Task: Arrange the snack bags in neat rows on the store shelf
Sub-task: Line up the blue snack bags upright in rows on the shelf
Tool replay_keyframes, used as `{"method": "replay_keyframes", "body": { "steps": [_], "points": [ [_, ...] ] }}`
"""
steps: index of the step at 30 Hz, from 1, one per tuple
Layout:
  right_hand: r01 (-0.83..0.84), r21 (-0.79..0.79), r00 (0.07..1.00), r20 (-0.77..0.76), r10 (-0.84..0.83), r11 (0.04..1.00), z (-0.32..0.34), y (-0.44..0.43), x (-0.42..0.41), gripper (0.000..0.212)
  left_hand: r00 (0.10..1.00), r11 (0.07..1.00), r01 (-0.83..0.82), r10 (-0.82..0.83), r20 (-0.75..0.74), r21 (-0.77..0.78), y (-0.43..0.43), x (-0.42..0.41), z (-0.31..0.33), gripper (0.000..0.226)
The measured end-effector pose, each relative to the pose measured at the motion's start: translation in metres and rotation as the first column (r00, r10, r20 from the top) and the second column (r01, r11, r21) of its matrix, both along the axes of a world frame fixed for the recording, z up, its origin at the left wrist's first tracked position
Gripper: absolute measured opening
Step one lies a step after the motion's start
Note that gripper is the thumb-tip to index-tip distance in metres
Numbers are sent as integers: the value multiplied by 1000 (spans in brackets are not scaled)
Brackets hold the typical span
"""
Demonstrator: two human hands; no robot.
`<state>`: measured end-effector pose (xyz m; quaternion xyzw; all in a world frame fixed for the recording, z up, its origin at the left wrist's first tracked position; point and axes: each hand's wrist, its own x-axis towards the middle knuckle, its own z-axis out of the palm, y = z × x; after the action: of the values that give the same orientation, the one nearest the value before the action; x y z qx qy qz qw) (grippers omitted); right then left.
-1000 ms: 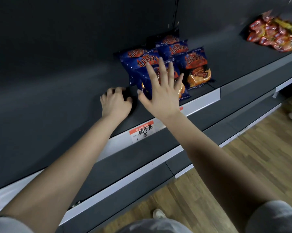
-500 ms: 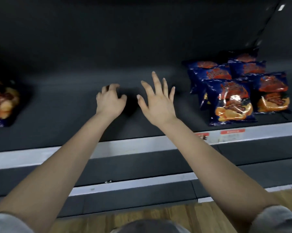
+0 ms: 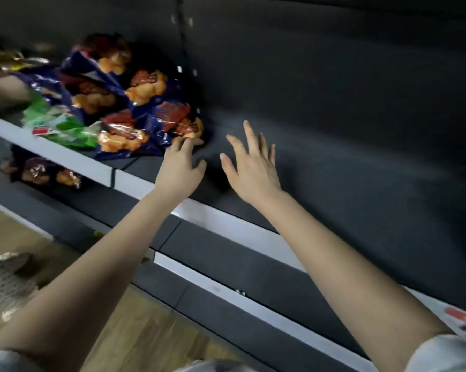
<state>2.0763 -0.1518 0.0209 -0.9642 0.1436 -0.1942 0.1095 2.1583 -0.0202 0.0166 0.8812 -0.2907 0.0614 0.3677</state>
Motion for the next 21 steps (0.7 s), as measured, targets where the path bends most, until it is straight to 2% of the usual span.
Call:
{"method": "replay_keyframes", "body": {
  "steps": [8,11,17,21],
  "points": [
    [-191,23,980,62,190,981,0,63,80,51,980,981,-193,194,50,-13,85,46,3,40],
    [-192,11,980,51,191,981,1,73,101,61,972,973,-232,231,44,15,103,59,-1,40],
    [-139,-31,989,49,141,990,7,74,134,94,976,975,-220,220,3,33,112,73,-12,40],
    [-114,-44,988,102,118,992,12,79,148,96,981,981,-191,191,7,40,110,83,-14,39]
  ]
}}
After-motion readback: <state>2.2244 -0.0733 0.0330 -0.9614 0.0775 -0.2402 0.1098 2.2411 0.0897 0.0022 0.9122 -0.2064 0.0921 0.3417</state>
